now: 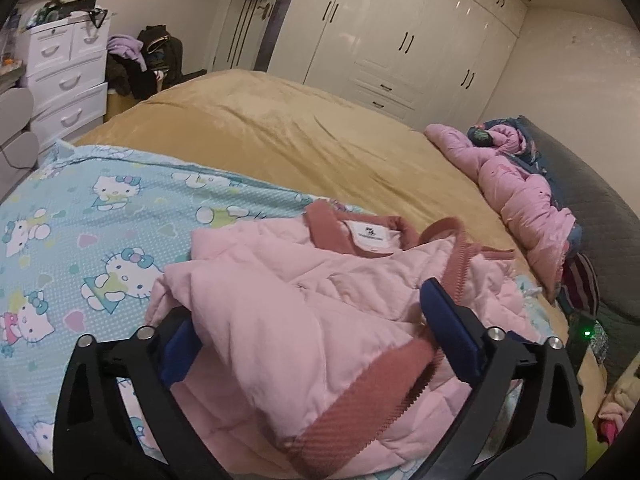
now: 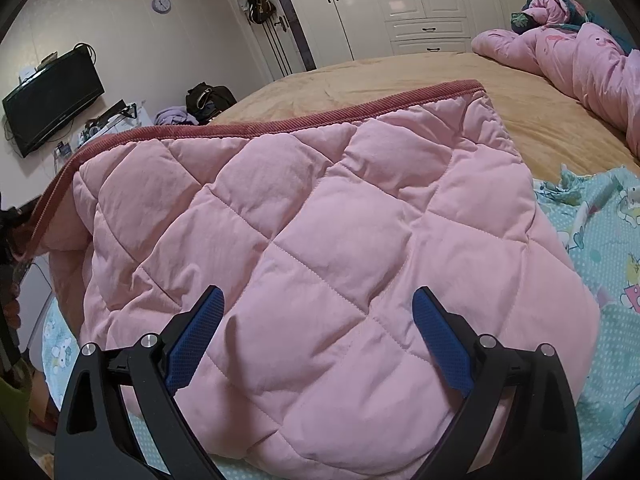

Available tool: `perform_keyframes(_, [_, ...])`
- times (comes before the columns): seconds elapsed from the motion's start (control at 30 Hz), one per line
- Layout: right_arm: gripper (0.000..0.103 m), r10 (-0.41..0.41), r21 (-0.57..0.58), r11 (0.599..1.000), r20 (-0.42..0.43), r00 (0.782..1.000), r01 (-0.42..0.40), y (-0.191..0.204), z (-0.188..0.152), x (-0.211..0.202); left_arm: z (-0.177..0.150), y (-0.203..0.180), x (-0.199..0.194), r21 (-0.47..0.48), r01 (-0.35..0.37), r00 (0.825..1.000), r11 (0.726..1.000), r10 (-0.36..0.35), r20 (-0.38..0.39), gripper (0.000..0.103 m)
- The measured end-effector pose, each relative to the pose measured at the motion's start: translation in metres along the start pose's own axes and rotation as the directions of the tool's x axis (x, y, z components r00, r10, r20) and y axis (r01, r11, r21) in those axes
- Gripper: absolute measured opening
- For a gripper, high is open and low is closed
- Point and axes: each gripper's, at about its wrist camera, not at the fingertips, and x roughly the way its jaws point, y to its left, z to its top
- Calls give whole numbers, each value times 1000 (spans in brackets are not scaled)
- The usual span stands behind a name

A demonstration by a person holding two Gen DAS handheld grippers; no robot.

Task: Fold large clothes
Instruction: 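Release the hem with both tools onto the folded jacket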

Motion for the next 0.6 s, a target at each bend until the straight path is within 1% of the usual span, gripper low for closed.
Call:
perform_keyframes(0.2, [95, 5, 8, 1000, 2, 1000, -5, -3, 0, 0, 2, -5, -10, 7, 21, 1000, 1000, -21, 14, 94])
perform_keyframes(0.37, [95, 9, 8, 1000, 6, 1000, -9, -4, 0, -1, 2, -3, -24, -16, 68, 997, 998, -68, 28, 94])
perform_keyframes(0.5, [95, 11, 3, 1000, 5, 1000, -11, -4, 0, 0, 1, 4, -43, -59, 123, 990, 991, -118, 80, 94])
perform_keyframes(0.53, [95, 12, 0, 1000, 6, 1000, -12, -4, 0, 0, 1, 6, -49, -64, 130, 987, 989, -123, 100, 94])
perform_keyframes(0.6, [95, 12, -4, 1000, 4, 1000, -12, -4, 1, -1, 1, 11, -56, -64, 118, 986, 991, -110, 127, 94])
